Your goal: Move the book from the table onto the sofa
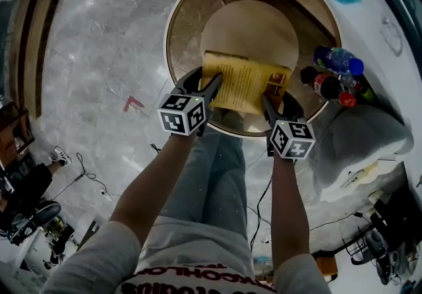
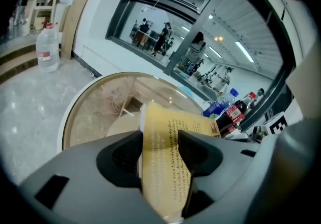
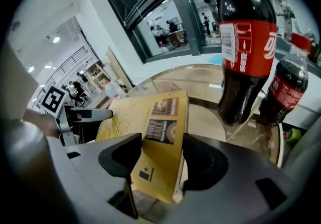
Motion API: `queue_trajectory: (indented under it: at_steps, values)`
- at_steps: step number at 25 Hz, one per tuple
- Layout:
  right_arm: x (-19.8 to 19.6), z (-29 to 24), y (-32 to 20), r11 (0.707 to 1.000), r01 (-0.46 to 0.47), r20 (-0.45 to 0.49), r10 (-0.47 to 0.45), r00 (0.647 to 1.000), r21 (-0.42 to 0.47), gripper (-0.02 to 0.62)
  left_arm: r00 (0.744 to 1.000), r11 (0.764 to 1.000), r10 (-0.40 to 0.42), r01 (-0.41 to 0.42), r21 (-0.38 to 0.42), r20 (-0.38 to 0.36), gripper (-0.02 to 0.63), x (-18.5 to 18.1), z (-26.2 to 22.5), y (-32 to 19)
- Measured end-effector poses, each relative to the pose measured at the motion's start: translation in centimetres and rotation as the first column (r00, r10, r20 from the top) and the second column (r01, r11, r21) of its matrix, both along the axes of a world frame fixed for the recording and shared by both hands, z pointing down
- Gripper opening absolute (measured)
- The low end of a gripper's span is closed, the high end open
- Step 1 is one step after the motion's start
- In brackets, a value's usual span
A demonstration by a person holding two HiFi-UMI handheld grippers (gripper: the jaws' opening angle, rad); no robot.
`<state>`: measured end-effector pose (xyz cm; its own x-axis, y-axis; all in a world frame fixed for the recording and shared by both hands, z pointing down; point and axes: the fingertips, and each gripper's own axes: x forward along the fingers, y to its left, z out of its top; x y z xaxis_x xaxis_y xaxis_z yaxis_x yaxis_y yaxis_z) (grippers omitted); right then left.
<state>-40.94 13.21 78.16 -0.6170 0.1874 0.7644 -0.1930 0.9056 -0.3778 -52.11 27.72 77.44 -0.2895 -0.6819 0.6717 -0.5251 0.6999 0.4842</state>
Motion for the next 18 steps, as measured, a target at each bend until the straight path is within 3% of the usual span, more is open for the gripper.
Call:
queue_trajectory:
  at_steps: [10, 18]
  values:
    - [-2.4, -9.8, -0.5, 0.997, -0.04, 0.124, 0.032, 0.992, 0.063, 0.275, 0.991, 0.997, 0.012, -0.023, 0.079, 0.132, 0.235, -2.6, -9.8, -0.4]
    - [-4.4, -20.5, -1.5, 0.986, -0.107, 0.264, 0.07, 0.962, 0.13, 0.265, 0.964, 0.987, 0.03, -0.071, 0.147, 0.264, 0.235, -4.9, -20.6, -1.7]
